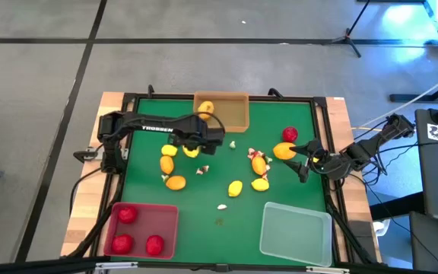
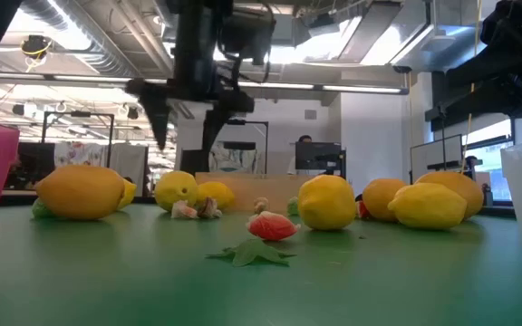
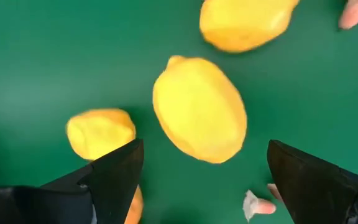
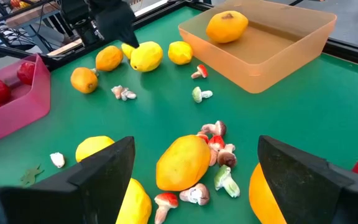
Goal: Sort produce into baskets
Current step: Put the yellow lemon into the orange bin, then put the mango into the orange bin
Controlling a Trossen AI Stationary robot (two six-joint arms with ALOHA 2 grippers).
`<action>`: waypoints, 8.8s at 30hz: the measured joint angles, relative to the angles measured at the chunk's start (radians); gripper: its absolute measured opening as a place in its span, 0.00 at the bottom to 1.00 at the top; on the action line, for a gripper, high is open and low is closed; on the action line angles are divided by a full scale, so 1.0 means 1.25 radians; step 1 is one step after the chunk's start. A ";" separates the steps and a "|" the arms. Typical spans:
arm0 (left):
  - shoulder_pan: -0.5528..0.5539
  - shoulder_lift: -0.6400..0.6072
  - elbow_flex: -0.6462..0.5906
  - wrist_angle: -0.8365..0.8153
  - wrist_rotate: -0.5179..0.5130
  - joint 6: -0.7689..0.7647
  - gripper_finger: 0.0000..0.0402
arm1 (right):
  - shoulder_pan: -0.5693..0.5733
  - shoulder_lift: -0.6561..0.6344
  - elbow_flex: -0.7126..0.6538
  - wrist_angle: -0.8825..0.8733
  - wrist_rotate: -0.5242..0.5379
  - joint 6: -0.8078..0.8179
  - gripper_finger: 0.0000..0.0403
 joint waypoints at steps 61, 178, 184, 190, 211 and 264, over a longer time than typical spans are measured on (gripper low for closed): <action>-0.042 -0.133 -0.213 0.443 -0.022 -0.133 0.72 | 0.000 0.000 0.000 -0.011 -0.013 0.000 0.84; 0.311 0.183 0.183 0.472 0.024 0.337 0.82 | 0.000 0.000 0.000 -0.060 0.021 0.021 0.84; 0.283 0.148 0.247 0.443 0.037 0.454 0.82 | 0.000 0.000 0.000 -0.060 0.021 0.021 0.84; 0.207 0.043 0.282 0.307 0.041 0.672 0.82 | 0.000 0.000 0.000 -0.060 0.021 0.021 0.84; -0.146 -0.172 0.182 -0.168 -0.068 0.152 0.82 | 0.000 0.000 0.000 -0.061 0.021 0.021 0.84; -0.156 -0.367 -0.667 0.384 -0.002 -0.362 0.69 | 0.000 0.000 0.000 -0.059 0.009 0.045 0.84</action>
